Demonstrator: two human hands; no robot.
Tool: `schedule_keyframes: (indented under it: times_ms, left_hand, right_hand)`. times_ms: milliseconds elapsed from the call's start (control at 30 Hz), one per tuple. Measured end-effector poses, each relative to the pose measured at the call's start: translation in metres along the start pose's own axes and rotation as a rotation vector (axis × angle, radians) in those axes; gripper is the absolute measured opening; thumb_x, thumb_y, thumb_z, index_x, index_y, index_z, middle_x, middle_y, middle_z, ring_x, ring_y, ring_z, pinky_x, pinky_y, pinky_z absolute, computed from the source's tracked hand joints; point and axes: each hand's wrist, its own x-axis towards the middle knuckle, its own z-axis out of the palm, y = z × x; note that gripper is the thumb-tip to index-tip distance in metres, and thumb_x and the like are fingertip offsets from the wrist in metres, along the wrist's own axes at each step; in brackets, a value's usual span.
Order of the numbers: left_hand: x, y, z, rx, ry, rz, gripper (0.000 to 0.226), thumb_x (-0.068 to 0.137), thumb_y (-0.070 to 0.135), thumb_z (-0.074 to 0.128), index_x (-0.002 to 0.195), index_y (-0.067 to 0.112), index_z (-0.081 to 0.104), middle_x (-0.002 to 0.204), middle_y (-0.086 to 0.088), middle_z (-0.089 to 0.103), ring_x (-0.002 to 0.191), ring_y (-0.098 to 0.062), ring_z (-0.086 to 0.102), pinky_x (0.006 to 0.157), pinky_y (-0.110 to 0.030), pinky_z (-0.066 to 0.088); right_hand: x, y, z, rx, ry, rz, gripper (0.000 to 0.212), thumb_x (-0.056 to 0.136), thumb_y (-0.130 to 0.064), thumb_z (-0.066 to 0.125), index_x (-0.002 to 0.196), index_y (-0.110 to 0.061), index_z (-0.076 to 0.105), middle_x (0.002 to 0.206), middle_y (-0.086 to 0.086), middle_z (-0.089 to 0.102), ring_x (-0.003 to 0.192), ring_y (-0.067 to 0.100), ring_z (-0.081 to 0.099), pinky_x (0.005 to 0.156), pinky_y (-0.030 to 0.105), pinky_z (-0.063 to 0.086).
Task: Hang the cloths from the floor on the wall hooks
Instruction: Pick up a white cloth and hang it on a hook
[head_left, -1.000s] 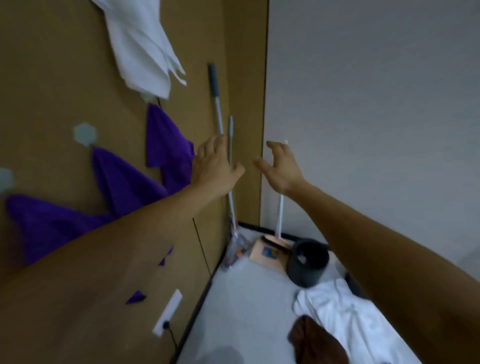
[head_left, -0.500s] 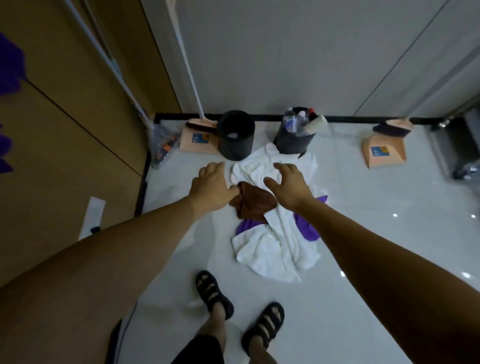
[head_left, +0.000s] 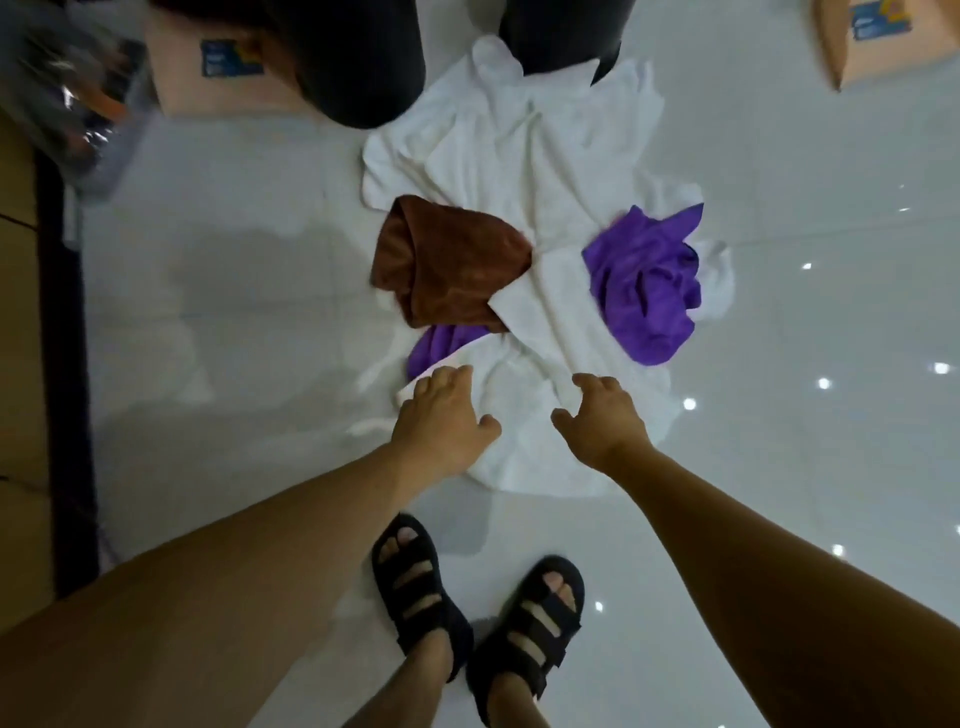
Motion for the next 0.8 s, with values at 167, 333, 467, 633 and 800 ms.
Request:
schedule_keyframes:
  times_ms: [167,333,467,633,800]
  left_hand:
    - [0.077,-0.012,0.080,0.019,-0.005,0.060,0.068,0.089,0.042,0.051,0.146,0.014,0.027,0.148,-0.009,0.033,0.135,-0.030,0.029,0.104,-0.043,0.032]
    - [0.121,-0.012,0.113,0.061,0.012,0.154,0.066,0.091,0.040,0.049,0.147,0.015,0.025,0.151,-0.006,0.030,0.136,-0.027,0.029,0.106,-0.040,0.033]
    - [0.128,-0.009,0.117,0.085,0.013,0.193,0.064,0.092,0.038,0.050,0.147,0.015,0.026,0.150,-0.006,0.031,0.136,-0.027,0.029,0.107,-0.040,0.033]
    - [0.112,-0.005,0.101,0.064,-0.009,0.177,0.065,0.092,0.036,0.051,0.147,0.014,0.025,0.150,-0.006,0.030,0.136,-0.026,0.027,0.107,-0.039,0.033]
    - [0.125,0.000,0.091,0.071,0.062,0.200,0.065,0.091,0.035,0.052,0.147,0.012,0.026,0.150,-0.007,0.030,0.137,-0.027,0.026,0.108,-0.038,0.029]
  right_hand:
    - [0.079,0.072,0.078,-0.055,0.030,0.174,0.057,0.088,-0.023,0.058,0.140,-0.012,0.036,0.141,0.010,0.034,0.128,0.031,0.036,0.096,0.041,0.041]
    - [0.127,0.113,0.116,-0.105,0.173,0.197,0.058,0.085,-0.018,0.064,0.134,-0.007,0.034,0.136,0.016,0.034,0.118,0.037,0.046,0.086,0.044,0.047]
    - [0.141,0.122,0.126,-0.118,0.173,0.200,0.044,0.093,-0.012,0.050,0.134,-0.003,0.035,0.123,0.020,0.053,0.100,0.039,0.062,0.082,0.043,0.049]
    - [0.131,0.114,0.104,-0.181,0.267,0.183,0.030,0.087,-0.021,0.055,0.114,-0.008,0.058,0.106,0.011,0.058,0.094,0.031,0.055,0.078,0.039,0.048]
    - [0.147,0.104,0.088,-0.224,0.409,0.141,0.071,0.079,-0.044,0.070,0.132,-0.010,0.037,0.127,0.015,0.044,0.113,0.034,0.045,0.084,0.046,0.043]
